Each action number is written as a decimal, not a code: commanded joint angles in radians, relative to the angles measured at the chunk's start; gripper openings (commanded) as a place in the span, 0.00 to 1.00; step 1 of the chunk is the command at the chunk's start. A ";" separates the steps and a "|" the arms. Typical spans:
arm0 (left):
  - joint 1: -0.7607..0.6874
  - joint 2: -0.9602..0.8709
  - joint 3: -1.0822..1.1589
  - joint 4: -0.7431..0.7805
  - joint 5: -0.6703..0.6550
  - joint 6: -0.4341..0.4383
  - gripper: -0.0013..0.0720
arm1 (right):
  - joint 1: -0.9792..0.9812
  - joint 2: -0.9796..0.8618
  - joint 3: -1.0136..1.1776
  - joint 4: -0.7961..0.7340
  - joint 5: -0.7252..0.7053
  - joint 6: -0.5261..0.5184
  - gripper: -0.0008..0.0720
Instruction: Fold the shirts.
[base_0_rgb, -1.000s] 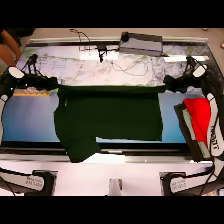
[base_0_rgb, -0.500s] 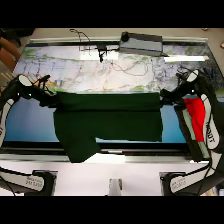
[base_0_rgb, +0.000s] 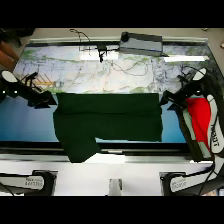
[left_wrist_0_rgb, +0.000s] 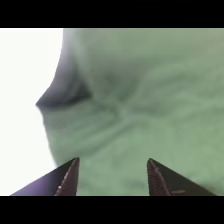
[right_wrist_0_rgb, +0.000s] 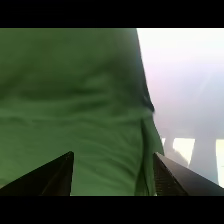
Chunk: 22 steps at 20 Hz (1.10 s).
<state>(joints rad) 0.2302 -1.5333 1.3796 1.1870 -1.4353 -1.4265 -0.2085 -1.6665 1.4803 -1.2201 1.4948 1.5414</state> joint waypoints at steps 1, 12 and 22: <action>0.087 0.151 -0.190 0.001 -0.070 0.005 0.72 | -0.076 0.072 -0.067 -0.009 0.079 -0.016 0.69; 0.071 0.391 -0.849 -0.167 0.180 0.072 0.71 | -0.098 0.324 -0.499 0.006 -0.063 -0.053 0.67; -0.048 0.360 -0.864 -0.179 0.231 0.004 0.60 | -0.098 0.325 -0.502 -0.011 -0.058 -0.053 0.68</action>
<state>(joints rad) 0.1967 -1.1698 0.5194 1.0073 -1.2350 -1.3884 -0.3058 -1.3426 0.9813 -1.2194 1.4357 1.4891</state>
